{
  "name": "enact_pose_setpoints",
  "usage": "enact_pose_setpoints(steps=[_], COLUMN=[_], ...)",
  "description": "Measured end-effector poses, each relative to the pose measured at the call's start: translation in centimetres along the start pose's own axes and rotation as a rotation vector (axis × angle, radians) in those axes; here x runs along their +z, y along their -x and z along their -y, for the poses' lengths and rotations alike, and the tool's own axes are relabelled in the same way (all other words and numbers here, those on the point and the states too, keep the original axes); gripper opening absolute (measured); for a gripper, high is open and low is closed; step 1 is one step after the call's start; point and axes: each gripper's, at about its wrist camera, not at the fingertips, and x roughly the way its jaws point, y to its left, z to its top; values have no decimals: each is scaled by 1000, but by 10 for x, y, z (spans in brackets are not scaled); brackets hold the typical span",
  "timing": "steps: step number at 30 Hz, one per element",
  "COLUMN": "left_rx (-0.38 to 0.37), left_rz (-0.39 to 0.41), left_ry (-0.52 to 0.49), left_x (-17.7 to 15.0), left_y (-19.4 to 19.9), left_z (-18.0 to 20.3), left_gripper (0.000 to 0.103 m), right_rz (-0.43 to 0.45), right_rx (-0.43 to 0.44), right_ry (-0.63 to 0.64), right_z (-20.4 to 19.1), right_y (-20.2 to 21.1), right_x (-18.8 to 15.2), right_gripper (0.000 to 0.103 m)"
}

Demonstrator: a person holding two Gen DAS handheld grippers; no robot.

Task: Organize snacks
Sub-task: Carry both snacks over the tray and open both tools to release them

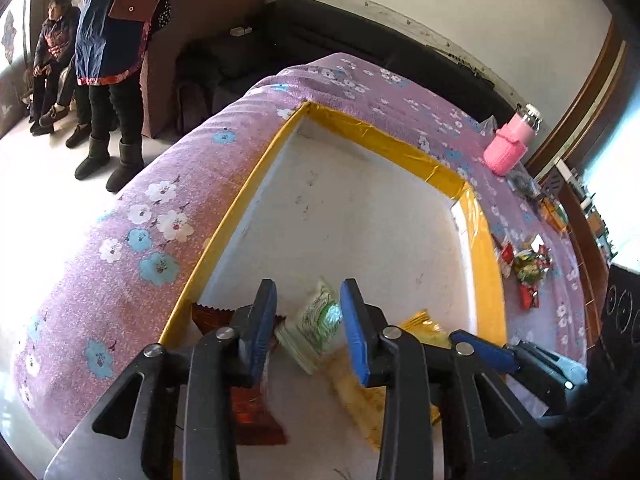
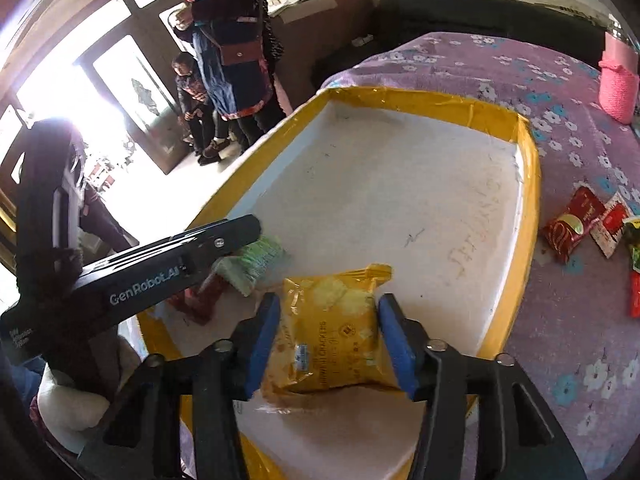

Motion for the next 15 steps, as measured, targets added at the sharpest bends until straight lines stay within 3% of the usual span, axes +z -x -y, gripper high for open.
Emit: enact_pose_setpoints(steps=[2, 6, 8, 11, 15], left_rx=[0, -41, -63, -106, -164], left_rz=[11, 45, 67, 99, 96], left_ry=[10, 37, 55, 45, 8], left_x=[0, -3, -7, -13, -22], left_y=[6, 24, 38, 52, 56], left_z=[2, 8, 16, 31, 61], left_gripper=[39, 40, 51, 61, 66], right_rz=[20, 79, 104, 139, 175], right_rx=[4, 7, -2, -29, -126], right_ry=[6, -10, -32, -85, -190], right_z=[0, 13, 27, 59, 123], right_y=[8, 33, 47, 71, 102], right_x=[-1, -4, -7, -18, -37], right_gripper=[55, 55, 55, 56, 57])
